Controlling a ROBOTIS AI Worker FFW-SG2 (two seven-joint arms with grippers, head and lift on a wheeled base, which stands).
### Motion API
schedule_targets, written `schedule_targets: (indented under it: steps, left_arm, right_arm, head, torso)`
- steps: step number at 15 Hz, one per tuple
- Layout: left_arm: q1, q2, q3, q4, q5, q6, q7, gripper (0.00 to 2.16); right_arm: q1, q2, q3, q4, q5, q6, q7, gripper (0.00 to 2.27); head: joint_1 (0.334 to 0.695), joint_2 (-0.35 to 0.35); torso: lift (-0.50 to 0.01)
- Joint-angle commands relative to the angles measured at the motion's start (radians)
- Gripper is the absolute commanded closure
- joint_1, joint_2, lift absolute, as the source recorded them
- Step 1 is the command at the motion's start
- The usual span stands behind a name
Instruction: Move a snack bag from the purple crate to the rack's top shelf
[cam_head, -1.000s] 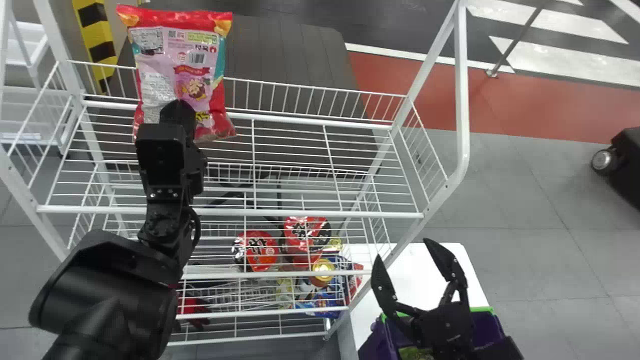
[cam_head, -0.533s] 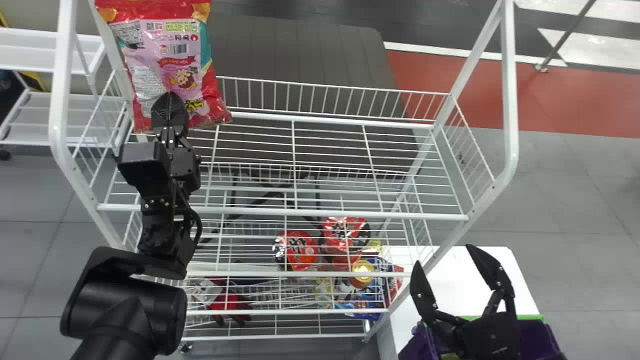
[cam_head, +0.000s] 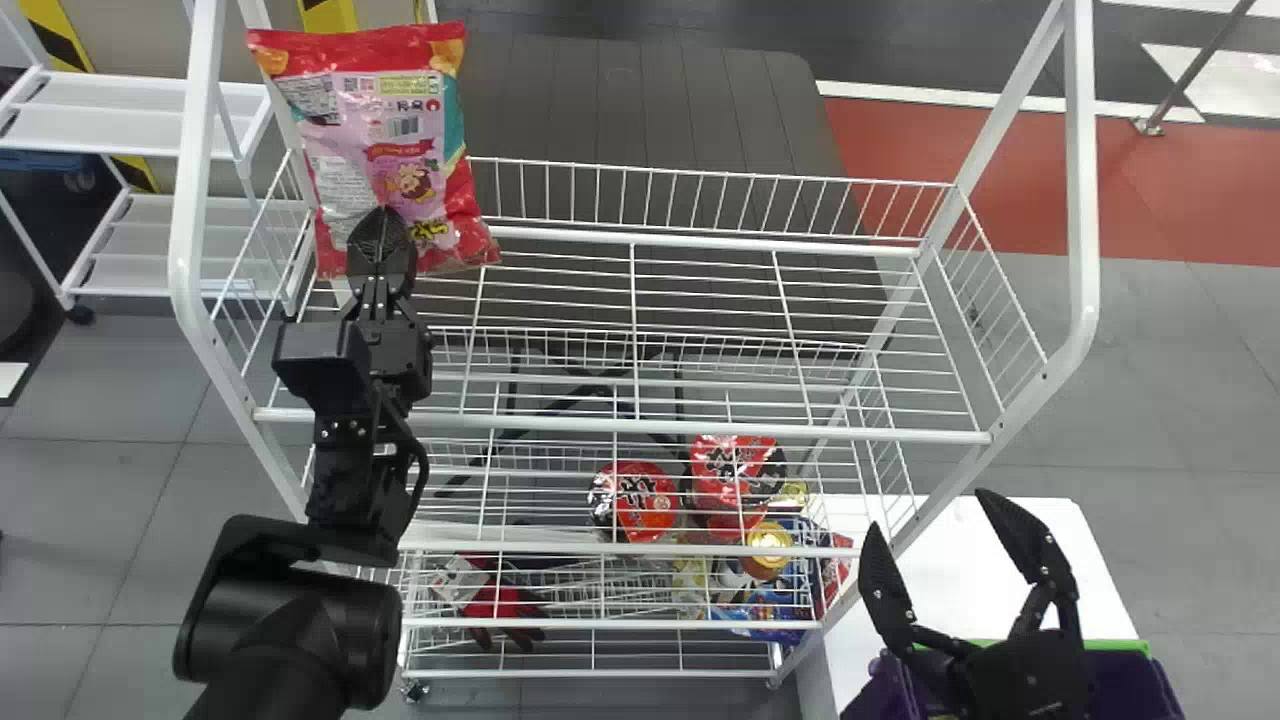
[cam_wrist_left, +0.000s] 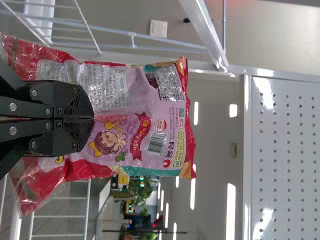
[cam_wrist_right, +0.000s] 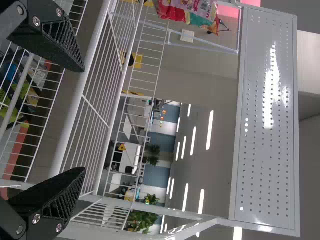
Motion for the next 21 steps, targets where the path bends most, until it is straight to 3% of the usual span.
schedule_targets:
  steps: [1,21]
  left_arm:
    - [0.0,-0.003,-0.001,0.004,-0.01,-0.002,-0.02,1.38]
    - [-0.107,0.011,0.002,0.22,-0.017,-0.094,-0.072,1.38]
  right_arm:
    - [-0.002,0.0,0.003,0.0,0.006,0.0,0.0,0.12]
    - [-0.012,-0.002,0.032,0.0,0.04,0.0,-0.006,0.12]
  head:
    - [0.695,-0.116]
    - [0.695,-0.092]
  torso:
    - [-0.012]
    - [-0.012]
